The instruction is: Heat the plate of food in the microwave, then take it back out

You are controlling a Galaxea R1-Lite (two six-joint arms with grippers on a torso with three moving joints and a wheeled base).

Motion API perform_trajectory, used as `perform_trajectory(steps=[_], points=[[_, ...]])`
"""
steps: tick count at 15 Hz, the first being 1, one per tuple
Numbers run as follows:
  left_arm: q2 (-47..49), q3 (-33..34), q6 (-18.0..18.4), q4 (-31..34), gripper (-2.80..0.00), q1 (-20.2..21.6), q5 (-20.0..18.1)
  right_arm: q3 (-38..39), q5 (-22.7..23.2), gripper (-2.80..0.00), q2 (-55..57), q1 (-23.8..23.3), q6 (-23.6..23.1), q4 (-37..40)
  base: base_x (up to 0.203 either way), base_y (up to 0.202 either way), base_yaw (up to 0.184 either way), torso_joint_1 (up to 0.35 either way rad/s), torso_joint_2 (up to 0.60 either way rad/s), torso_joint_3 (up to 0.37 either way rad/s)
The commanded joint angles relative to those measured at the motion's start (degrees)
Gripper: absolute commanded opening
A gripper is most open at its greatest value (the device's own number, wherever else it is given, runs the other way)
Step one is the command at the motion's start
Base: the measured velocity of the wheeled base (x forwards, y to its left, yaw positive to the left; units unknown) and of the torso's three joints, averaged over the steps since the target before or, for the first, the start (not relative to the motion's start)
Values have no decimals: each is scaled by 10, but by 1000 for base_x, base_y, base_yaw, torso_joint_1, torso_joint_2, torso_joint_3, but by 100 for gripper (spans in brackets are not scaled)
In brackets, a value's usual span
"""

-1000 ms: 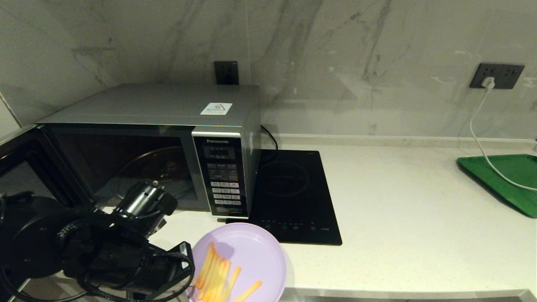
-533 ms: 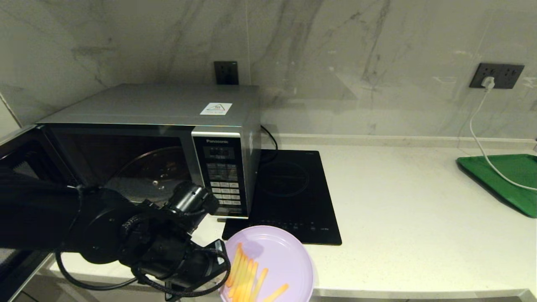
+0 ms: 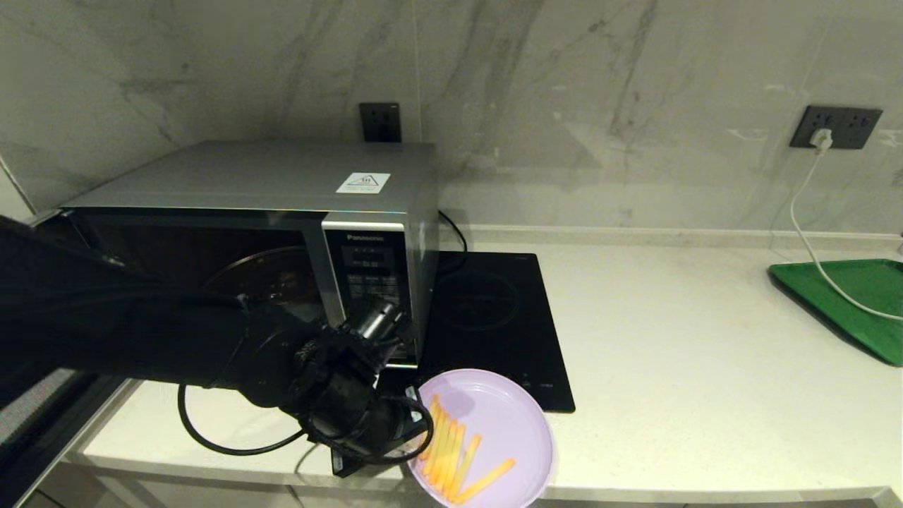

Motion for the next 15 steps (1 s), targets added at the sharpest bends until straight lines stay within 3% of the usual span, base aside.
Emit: perform_trajectory(steps=[1, 6, 15], points=[[37, -31, -5, 4, -280, -1, -2, 0, 0, -280, 0, 1, 0, 1, 0, 0, 0, 0, 0, 0], [65, -82, -12, 5, -280, -1, -7, 0, 0, -280, 0, 0, 0, 1, 0, 0, 0, 0, 0, 0], [99, -114, -12, 13, -280, -2, -3, 0, -1, -280, 0, 0, 0, 1, 0, 0, 0, 0, 0, 0]])
